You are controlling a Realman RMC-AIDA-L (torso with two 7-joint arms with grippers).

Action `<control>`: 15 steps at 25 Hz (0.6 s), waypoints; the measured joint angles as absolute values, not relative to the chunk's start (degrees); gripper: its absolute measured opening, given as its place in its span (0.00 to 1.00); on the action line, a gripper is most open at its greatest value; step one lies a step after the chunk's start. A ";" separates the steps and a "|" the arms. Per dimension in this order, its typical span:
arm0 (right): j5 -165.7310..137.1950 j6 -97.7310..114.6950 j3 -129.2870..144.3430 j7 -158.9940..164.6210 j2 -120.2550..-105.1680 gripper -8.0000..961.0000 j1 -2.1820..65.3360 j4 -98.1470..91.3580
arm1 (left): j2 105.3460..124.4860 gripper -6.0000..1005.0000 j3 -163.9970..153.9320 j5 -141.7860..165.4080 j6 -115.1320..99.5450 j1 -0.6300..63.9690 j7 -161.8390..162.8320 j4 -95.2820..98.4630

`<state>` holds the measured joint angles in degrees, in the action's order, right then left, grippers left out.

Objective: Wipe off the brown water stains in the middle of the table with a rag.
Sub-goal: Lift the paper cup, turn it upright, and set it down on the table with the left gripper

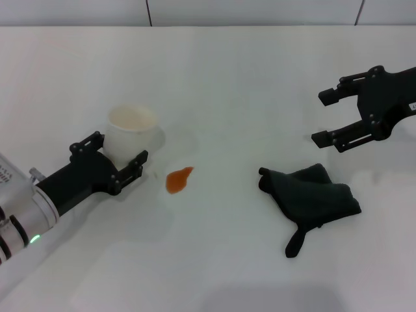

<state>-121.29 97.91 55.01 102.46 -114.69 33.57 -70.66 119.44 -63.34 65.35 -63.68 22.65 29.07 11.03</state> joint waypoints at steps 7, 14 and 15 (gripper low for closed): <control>-121.29 97.95 55.03 102.48 -114.70 0.87 33.58 -70.66 | 119.48 0.72 -63.54 65.37 -63.56 22.25 28.65 9.94; -121.29 97.92 55.15 102.48 -114.70 0.88 33.61 -70.66 | 119.53 0.88 -63.63 65.25 -63.13 21.84 28.53 9.34; -121.29 97.92 55.24 102.48 -114.69 0.88 33.60 -70.66 | 119.53 0.88 -63.63 65.24 -63.12 21.84 28.54 9.34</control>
